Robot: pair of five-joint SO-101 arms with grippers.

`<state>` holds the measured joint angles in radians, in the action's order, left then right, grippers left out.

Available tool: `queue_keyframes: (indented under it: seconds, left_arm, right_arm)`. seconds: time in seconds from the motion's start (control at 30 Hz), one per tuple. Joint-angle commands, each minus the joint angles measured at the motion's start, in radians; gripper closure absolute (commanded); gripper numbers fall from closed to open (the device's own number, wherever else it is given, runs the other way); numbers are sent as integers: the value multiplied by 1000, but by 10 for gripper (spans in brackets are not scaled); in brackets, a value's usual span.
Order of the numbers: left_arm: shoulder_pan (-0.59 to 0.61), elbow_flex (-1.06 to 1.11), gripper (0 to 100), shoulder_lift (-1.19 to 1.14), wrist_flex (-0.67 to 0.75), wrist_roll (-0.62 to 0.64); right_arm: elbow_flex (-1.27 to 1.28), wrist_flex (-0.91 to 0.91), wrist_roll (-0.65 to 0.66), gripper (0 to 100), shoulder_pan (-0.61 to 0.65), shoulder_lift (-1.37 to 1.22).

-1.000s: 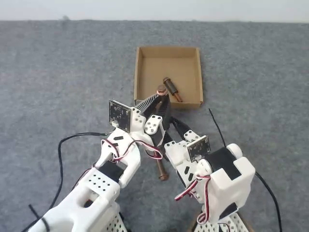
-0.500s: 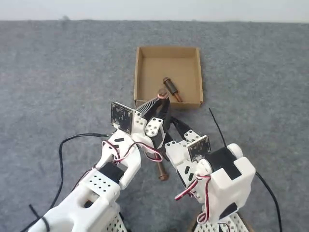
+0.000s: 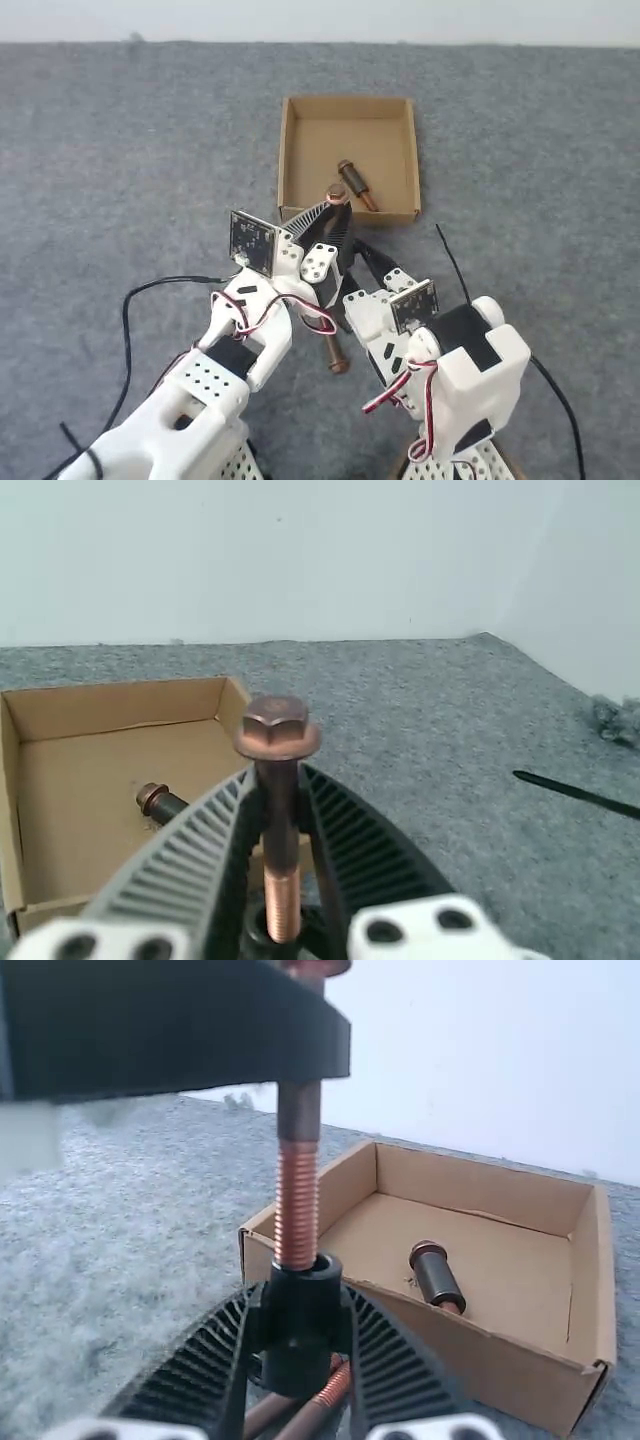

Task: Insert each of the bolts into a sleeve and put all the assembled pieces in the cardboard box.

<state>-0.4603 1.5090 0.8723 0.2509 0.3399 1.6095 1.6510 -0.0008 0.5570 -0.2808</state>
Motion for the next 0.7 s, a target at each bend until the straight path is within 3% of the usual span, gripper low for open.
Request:
queue_keyframes:
  seconds: [0.0, 0.67]
  left_arm:
    - [8, -5, 988, -3, 38, -8]
    - [58, -10, 988, -5, 40, -8]
  right_arm:
    - [29, 24, 2, 993, -16, 42]
    - [29, 24, 2, 993, -13, 42]
